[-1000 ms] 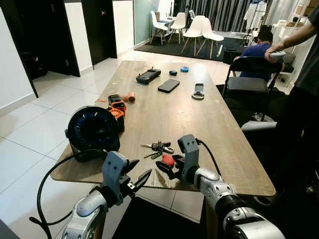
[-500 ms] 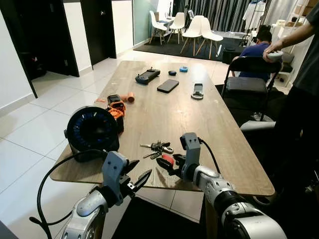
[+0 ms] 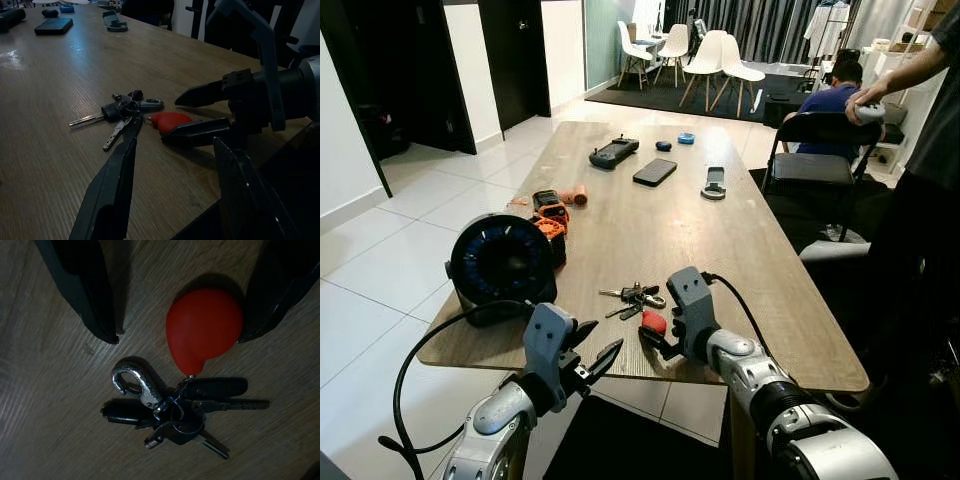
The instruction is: Hang keys on a hook
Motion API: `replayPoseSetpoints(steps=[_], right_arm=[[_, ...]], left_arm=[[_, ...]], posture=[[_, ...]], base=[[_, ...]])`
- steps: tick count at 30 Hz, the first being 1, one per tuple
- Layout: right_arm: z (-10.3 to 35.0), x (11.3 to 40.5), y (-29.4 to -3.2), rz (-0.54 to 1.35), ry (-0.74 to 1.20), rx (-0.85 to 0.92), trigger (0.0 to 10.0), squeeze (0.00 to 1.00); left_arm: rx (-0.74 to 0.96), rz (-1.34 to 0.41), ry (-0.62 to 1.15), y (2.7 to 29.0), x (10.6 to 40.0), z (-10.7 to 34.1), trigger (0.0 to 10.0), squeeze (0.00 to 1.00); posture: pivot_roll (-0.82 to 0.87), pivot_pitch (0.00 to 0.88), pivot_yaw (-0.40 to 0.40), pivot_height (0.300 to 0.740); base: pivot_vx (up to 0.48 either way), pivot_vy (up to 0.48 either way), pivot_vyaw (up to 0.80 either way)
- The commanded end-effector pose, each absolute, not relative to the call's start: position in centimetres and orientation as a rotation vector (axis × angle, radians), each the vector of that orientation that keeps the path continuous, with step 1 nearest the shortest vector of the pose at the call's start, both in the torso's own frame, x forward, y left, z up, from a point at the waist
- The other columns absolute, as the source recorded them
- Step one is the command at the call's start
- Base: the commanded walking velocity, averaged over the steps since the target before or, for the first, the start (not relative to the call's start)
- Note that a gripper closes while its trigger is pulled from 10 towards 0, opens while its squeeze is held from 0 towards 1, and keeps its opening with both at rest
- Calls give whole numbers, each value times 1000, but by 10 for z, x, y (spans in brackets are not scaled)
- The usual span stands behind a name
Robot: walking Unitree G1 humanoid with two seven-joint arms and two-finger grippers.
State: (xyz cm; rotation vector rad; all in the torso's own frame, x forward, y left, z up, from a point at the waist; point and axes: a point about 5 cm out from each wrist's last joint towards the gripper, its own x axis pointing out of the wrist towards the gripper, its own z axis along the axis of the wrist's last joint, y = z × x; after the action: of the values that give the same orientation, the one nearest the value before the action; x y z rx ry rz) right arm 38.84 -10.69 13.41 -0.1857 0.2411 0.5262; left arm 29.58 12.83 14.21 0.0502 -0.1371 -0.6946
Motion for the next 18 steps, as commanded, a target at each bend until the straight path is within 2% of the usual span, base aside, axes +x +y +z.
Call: replayPoseSetpoints(steps=[1, 9, 10, 17, 18], right_arm=[[122, 384, -112, 514, 288, -200, 10000, 0], [123, 385, -113, 500, 280, -207, 10000, 0], [122, 385, -113, 502, 284, -196, 0, 0], [120, 384, -113, 506, 290, -194, 0, 0], [119, 383, -113, 509, 291, -211, 10000, 0]], left_arm=[[32, -693, -120, 127, 296, 138, 10000, 0], [37, -691, -120, 128, 296, 139, 10000, 0], [40, -689, -121, 128, 297, 139, 10000, 0], [43, -688, -122, 128, 297, 139, 10000, 0], [44, -688, -122, 128, 298, 139, 10000, 0]], posture=[[57, 135, -10, 740], [58, 135, -11, 740], [58, 134, -11, 740], [58, 133, -11, 740], [58, 132, -10, 740]], base=[[0, 0, 0], [0, 0, 0], [0, 0, 0], [0, 0, 0], [0, 0, 0]])
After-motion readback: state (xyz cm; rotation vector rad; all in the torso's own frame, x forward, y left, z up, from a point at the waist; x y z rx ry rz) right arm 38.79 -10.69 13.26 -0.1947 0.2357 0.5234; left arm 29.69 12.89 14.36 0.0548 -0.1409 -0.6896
